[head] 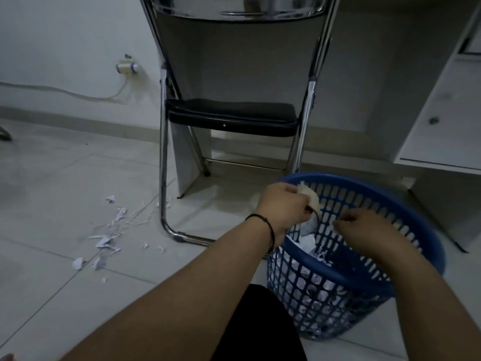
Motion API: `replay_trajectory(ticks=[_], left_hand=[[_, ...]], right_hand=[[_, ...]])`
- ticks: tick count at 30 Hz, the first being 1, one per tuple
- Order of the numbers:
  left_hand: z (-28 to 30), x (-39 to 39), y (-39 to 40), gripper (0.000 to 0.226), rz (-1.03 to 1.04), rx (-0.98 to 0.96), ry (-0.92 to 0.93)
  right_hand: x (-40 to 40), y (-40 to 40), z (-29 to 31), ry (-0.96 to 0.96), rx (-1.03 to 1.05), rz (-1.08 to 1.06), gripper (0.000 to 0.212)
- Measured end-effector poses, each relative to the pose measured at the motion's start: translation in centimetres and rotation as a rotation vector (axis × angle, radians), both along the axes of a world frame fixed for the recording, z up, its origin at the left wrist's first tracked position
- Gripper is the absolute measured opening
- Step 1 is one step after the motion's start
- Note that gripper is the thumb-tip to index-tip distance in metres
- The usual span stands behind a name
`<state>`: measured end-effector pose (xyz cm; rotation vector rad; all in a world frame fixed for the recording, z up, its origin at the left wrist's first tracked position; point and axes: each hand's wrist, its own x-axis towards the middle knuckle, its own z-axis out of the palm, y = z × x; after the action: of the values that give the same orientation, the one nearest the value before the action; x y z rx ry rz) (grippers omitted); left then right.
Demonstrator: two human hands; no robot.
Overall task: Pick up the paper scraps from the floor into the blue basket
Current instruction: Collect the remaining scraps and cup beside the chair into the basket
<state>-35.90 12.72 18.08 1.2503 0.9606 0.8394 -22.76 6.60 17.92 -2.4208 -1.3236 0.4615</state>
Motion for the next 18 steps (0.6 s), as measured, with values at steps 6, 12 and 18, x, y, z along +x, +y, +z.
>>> replay_trajectory(ticks=[6, 12, 18], left_hand=[[0.0, -1.0, 0.2, 0.017, -0.106, 0.069, 0.102], [1.2, -8.8, 1.6, 0.015, 0.053, 0.234, 0.163], [0.3, -23.4, 4.2, 0.010, 0.290, 0.274, 0.423]], right_hand=[[-0.6, 0.1, 1.0, -0.016, 0.034, 0.024, 0.040], [-5.9, 0.9, 2.1, -0.004, 0.373, 0.180, 0.028], [-16.5, 5.6, 0.4, 0.004, 0.548, 0.467, 0.020]])
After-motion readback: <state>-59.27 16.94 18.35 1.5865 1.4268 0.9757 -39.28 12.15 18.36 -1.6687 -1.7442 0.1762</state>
